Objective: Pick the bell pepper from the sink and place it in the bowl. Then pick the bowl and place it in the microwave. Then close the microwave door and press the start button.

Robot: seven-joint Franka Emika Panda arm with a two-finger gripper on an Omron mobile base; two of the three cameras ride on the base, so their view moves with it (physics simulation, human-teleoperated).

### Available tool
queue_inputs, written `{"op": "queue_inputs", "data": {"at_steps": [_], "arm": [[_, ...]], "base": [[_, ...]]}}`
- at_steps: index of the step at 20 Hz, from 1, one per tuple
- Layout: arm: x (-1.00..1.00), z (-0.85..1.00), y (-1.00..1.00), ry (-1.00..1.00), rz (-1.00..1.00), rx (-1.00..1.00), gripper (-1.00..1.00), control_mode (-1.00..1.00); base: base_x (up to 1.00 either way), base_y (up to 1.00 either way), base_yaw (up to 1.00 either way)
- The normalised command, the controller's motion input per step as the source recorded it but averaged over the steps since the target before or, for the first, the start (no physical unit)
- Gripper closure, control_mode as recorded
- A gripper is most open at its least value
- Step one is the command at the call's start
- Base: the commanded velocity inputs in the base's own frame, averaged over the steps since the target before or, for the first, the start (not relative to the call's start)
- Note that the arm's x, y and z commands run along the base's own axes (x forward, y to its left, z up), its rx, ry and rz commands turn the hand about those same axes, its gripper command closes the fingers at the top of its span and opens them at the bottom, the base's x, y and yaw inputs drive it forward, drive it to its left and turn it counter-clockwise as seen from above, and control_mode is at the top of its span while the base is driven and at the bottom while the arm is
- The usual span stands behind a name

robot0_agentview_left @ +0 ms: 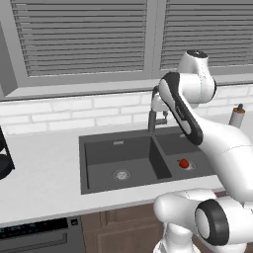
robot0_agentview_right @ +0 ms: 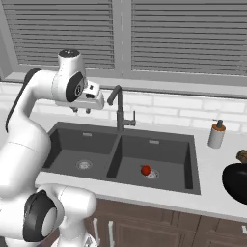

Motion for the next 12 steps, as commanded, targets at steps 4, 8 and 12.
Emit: {"op": "queue_inputs", "data": {"at_steps": [4, 8, 12], "arm": [[-0.08, -0.07, -0.16, -0.01, -0.01, 0.00, -1.00, -1.00], [-0.04, -0.30, -0.77, 0.01, -0.03, 0.09, -1.00, -1.00], [0.00, -0.45, -1.00, 0.11, -0.02, 0.17, -1.00, -1.00]], "base": [[0.00, 0.00, 0.00], [0.00, 0.00, 0.00], [0.00, 0.00, 0.00]]}}
